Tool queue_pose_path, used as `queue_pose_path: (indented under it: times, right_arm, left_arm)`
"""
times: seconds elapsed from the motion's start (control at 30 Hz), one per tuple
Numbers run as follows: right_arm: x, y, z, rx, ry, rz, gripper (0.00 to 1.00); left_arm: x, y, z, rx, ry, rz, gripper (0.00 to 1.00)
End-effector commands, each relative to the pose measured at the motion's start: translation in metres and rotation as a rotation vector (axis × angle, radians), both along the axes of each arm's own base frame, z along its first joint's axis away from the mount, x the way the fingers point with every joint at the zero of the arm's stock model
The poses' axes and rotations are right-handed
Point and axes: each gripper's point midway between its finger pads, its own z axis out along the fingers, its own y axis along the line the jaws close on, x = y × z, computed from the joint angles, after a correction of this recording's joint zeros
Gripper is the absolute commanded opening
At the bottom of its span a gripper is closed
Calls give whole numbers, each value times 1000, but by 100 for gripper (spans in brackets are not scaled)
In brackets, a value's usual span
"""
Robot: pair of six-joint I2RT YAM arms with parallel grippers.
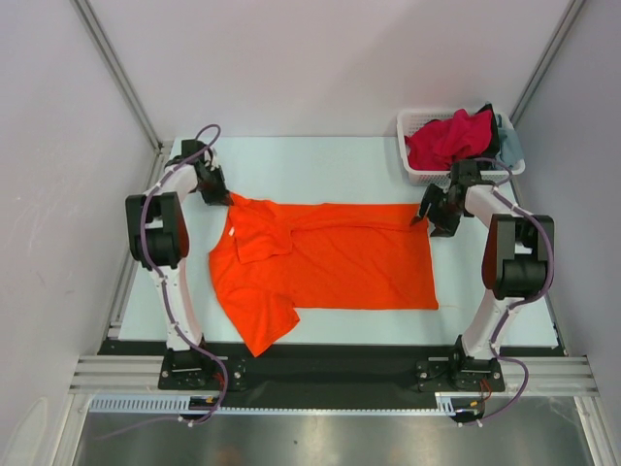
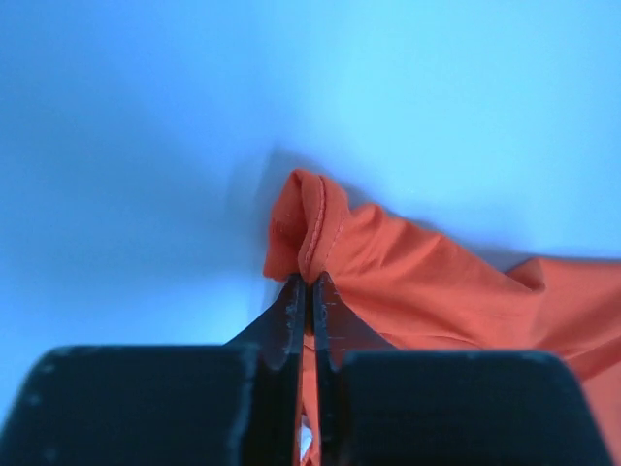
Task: Fold and stack the t-shirts
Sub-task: Fold the tshirt
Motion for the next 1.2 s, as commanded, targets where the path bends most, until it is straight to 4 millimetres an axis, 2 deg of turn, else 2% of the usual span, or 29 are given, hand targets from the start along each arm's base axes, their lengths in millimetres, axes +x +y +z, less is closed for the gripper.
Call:
queue_pose_path:
  times: [0.0, 0.2, 0.4, 0.43, 0.5, 0.53, 0.6, 0.63, 0.67, 0.7, 0.77, 0.8, 0.87, 0.9, 0.93, 1.0, 1.03, 1.07, 1.13, 1.17]
  right_arm:
    - [22, -11, 10, -25, -44, -16, 72]
    - [35, -18, -4, -21, -19, -35, 63]
    - [47, -17, -15, -12, 1, -39, 57]
    - [49, -17, -15, -9, -6, -38, 57]
    - [53, -14, -13, 2, -16, -36, 57]
    - [55, -13, -11, 7, -25, -32, 57]
    - [57, -9, -7, 12, -41, -19, 58]
    - [58, -8, -7, 15, -48, -16, 59]
    - [58, -6, -5, 16, -51, -13, 59]
    - [57, -3, -3, 17, -52, -8, 59]
    - [54, -2, -2, 9, -53, 1, 59]
    - [50, -2, -5, 5, -45, 4, 60]
    - [49, 1, -3, 6, -60, 9, 58]
    - [48, 2, -6, 12, -54, 9, 57]
    - [48, 5, -6, 24, -56, 14, 56]
    - [46, 10, -10, 39, -45, 24, 52]
    - [44, 13, -11, 45, -42, 31, 48]
    - [44, 14, -13, 45, -39, 31, 46]
    - [42, 12, -16, 35, -30, 23, 40]
    - [42, 10, -19, 30, -24, 14, 36]
  left_arm:
    - [19, 15, 15, -31, -77, 43, 0]
    - [40, 50, 41, -37, -215, 167, 0]
    - [45, 44, 33, -90, -199, 167, 0]
    - [42, 44, 30, -88, -193, 169, 3]
    - [39, 46, 33, -79, -189, 178, 14]
    - [38, 48, 34, -66, -189, 185, 27]
    - [34, 52, 47, -40, -199, 197, 40]
    - [31, 54, 49, -24, -197, 206, 53]
    - [28, 62, 66, 29, -222, 235, 60]
    - [23, 64, 71, 58, -216, 248, 67]
    - [13, 63, 82, 111, -219, 264, 72]
    - [9, 58, 103, 119, -257, 261, 72]
    - [-5, 39, 105, 131, -257, 222, 71]
    - [-9, 30, 125, 120, -310, 206, 70]
    - [-22, 21, 114, 111, -287, 188, 69]
    - [-35, -3, 117, 79, -293, 143, 68]
    - [-50, -12, 113, 64, -279, 124, 67]
    - [-59, -31, 110, 49, -266, 83, 66]
    - [-86, -50, 101, 15, -234, 41, 63]
    - [-93, -65, 99, 2, -237, 5, 62]
